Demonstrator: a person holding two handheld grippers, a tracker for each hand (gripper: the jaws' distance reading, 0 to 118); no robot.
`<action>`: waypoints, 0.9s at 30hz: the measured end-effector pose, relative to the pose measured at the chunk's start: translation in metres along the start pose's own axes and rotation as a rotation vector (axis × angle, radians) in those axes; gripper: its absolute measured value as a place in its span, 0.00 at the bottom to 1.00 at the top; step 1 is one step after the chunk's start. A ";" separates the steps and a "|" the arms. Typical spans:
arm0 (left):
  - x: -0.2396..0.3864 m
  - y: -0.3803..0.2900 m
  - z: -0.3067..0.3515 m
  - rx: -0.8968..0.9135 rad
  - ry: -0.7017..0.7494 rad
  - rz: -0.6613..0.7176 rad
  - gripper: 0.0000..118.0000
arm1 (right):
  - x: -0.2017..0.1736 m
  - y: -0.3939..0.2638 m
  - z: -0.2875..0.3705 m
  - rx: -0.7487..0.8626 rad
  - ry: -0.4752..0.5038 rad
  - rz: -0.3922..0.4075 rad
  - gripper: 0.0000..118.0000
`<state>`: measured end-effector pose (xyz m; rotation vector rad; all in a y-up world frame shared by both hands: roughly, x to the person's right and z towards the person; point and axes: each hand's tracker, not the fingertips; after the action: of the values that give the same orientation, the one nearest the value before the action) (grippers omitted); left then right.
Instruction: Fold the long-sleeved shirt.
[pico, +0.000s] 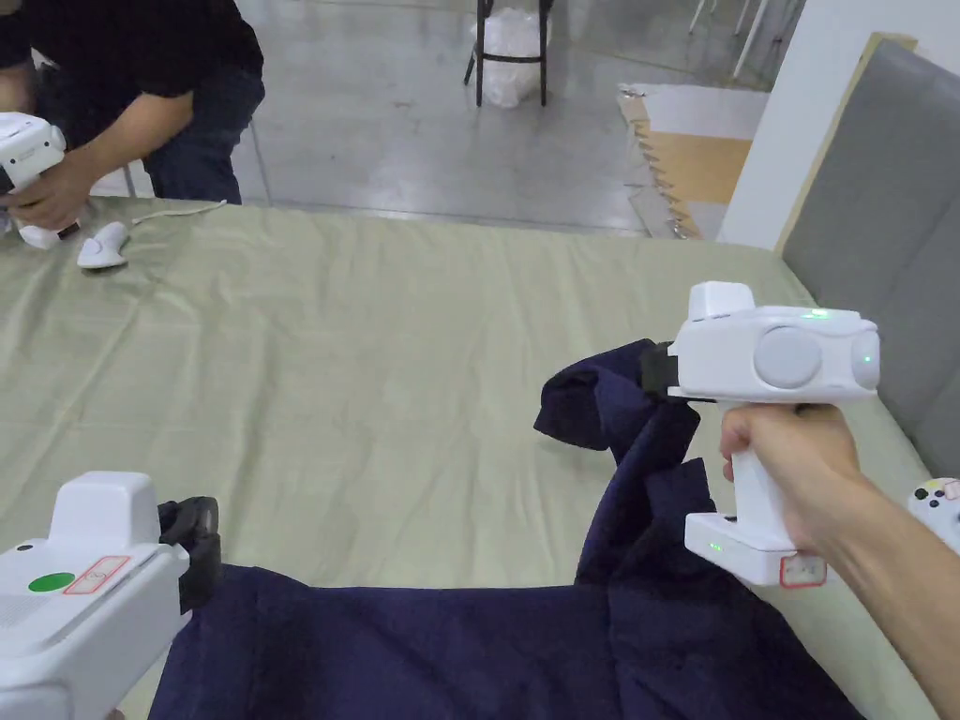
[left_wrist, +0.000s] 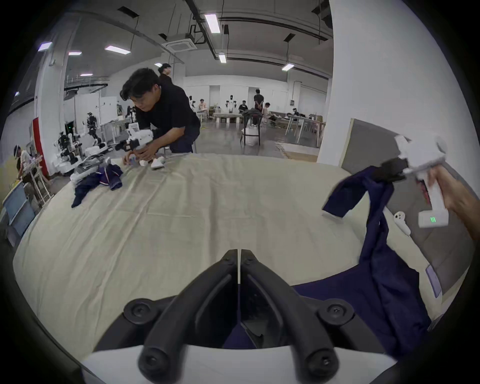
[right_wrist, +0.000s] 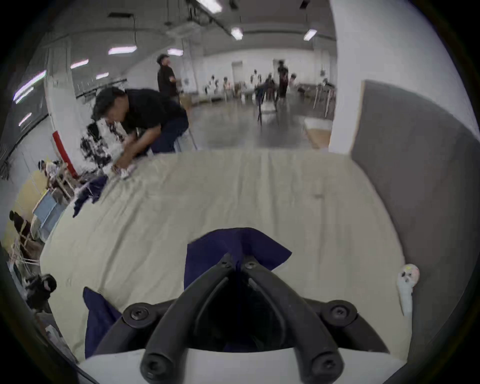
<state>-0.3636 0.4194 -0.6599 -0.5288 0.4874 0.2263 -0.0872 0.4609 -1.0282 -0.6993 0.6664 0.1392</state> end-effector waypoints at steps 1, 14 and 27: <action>0.001 0.001 0.010 0.007 -0.001 0.005 0.05 | 0.002 -0.013 0.019 0.007 0.004 0.009 0.01; 0.027 -0.039 0.088 0.027 -0.032 0.038 0.05 | -0.007 -0.266 0.138 0.048 -0.041 -0.137 0.01; 0.029 -0.088 0.092 -0.079 -0.042 0.072 0.05 | 0.010 -0.299 0.180 -0.013 -0.049 -0.092 0.96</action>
<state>-0.2743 0.3968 -0.5668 -0.5832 0.4588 0.3262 0.1137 0.3460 -0.7672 -0.7352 0.5861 0.0760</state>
